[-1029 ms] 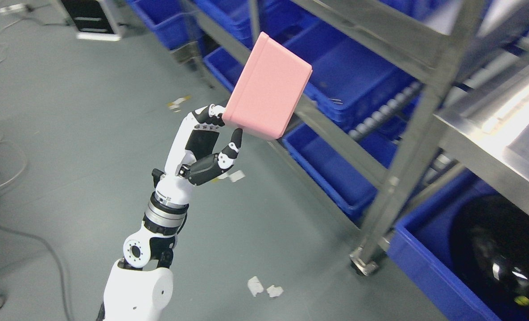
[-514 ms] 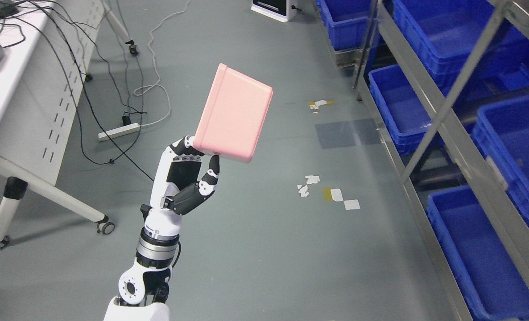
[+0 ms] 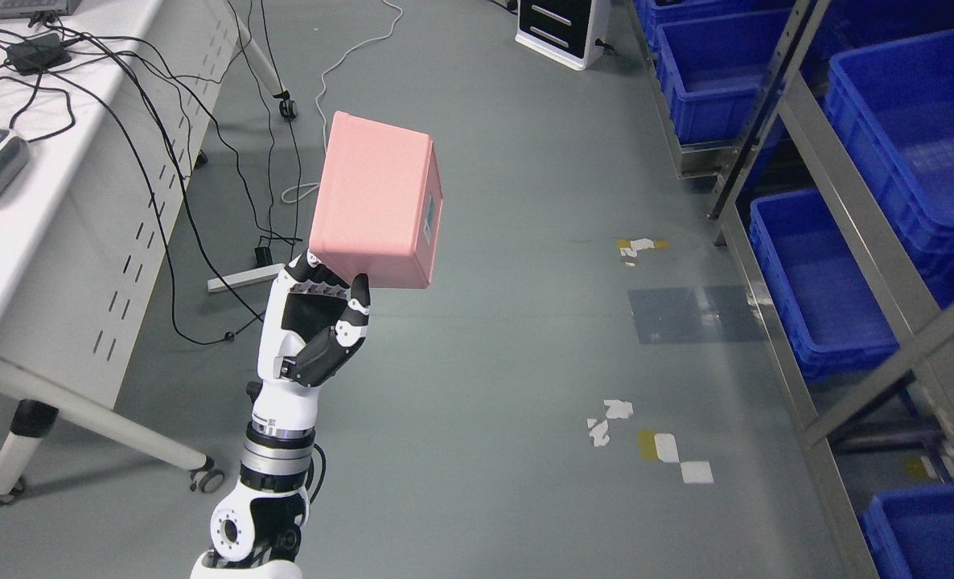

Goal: Place storage box into left shelf container
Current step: 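Hold the pink box up in the left hand while turning toward the shelf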

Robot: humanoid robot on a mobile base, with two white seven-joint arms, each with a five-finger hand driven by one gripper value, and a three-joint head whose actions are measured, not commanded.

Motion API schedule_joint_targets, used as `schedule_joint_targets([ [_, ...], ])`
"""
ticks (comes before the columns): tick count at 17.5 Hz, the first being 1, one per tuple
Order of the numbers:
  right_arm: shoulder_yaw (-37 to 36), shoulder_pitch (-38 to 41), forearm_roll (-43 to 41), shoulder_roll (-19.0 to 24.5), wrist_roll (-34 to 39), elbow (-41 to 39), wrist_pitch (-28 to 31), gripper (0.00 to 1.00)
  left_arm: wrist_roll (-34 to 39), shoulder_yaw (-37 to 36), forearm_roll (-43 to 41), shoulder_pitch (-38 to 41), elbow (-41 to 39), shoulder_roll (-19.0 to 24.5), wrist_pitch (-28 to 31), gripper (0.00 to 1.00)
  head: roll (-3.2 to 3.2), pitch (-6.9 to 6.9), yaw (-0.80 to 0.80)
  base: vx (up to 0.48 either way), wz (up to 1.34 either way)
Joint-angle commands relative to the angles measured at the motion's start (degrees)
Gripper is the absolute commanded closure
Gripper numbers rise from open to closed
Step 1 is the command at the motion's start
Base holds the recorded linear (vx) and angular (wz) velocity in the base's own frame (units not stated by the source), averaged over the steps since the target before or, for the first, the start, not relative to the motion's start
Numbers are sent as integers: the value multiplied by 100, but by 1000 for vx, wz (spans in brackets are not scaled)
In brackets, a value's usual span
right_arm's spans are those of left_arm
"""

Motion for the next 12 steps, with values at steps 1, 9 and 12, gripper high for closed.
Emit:
schedule_joint_targets([
  [1, -26, 53, 9, -100, 5, -100, -2, 0, 1, 58, 131, 117, -77, 99, 50, 98, 0, 0, 0, 490, 114],
  [9, -26, 53, 9, -100, 5, -100, -2, 0, -209, 58, 140, 389, -68, 99, 24, 98, 0, 0, 0, 612, 36],
  [12, -26, 53, 9, -100, 5, -100, -2, 0, -666, -267, 113, 591, -60, 99, 33, 98, 0, 0, 0, 662, 38],
])
